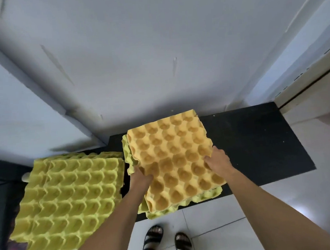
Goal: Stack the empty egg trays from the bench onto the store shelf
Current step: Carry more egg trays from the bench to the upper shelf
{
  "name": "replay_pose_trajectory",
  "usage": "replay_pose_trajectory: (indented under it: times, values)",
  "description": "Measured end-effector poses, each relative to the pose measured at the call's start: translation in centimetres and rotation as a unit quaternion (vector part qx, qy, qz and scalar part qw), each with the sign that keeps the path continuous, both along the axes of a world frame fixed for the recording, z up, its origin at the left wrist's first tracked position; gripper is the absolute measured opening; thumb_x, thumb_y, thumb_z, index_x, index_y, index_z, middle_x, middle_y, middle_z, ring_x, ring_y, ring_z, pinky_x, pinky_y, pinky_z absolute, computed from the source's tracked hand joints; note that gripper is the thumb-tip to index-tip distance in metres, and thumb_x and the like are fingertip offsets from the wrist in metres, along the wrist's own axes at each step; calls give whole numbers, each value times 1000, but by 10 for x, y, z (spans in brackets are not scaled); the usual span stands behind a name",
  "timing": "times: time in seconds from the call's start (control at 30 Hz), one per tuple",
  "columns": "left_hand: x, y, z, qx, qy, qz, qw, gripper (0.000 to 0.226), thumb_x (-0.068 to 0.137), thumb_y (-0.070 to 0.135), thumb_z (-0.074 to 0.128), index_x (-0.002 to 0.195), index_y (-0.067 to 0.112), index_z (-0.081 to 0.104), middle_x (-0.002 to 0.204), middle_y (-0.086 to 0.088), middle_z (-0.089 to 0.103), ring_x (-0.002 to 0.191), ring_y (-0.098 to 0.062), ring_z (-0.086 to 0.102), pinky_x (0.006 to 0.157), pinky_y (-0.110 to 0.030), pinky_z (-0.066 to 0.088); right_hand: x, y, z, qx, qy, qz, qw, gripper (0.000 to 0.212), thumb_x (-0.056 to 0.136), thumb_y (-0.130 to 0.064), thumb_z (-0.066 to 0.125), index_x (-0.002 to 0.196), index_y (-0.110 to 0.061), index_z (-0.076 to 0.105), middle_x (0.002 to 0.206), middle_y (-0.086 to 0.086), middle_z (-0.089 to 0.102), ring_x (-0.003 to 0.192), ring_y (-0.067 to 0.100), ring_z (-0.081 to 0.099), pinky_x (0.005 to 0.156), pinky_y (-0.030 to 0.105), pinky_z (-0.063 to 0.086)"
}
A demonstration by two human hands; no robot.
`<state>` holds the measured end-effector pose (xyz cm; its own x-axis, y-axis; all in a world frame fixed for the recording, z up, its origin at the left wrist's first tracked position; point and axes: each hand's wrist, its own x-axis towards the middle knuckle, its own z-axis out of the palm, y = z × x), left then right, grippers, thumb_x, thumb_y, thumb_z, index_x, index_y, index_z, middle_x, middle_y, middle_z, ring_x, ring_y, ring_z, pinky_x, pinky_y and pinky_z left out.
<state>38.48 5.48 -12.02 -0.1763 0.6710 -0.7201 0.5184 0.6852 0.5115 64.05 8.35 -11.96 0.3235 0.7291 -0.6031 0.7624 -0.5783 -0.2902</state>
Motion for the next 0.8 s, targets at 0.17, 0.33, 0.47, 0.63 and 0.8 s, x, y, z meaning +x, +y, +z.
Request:
replay_pose_trajectory:
  times: [0.17, 0.33, 0.47, 0.63, 0.8]
  values:
    - [14, -8, -3, 38, 33, 67, 996, 67, 85, 10, 55, 144, 14, 22, 119, -15, 55, 103, -36, 54, 83, -43, 49, 8, 9, -19, -8, 82, -87, 993, 72, 89, -41, 57, 148, -16, 24, 144, 16, 33, 130, 38, 36, 106, 47, 35]
    - [17, -7, 26, 126, 11, 158, 979, 52, 79, 4, 52, 128, 15, 39, 109, -5, 54, 97, -36, 55, 80, -46, 52, 10, 7, -2, 44, 111, -102, 988, 56, 80, -47, 63, 127, -19, 51, 125, 12, 49, 112, 35, 50, 96, 45, 44]
    - [11, -8, 64, 201, 14, 176, 963, 36, 79, 2, 49, 114, 9, 45, 103, -13, 58, 96, -37, 55, 83, -44, 46, 8, 8, 38, 108, 111, -80, 985, 50, 85, -47, 57, 127, -19, 51, 116, 9, 42, 101, 32, 51, 81, 37, 43]
    - [-10, -13, 126, 257, 15, 193, 947, 36, 82, 7, 45, 118, 11, 45, 113, -17, 57, 108, -39, 49, 97, -52, 40, -5, 12, 106, 218, 181, 4, 959, 37, 91, -39, 54, 120, -15, 54, 116, 8, 53, 98, 23, 54, 82, 37, 46]
    - [-46, -31, 186, 345, 62, 175, 920, 46, 87, 11, 47, 132, 10, 39, 112, -21, 57, 107, -42, 50, 94, -54, 41, -30, 3, 169, 282, 249, 68, 924, 40, 92, -43, 54, 118, -13, 58, 110, 4, 65, 104, 24, 60, 91, 47, 48]
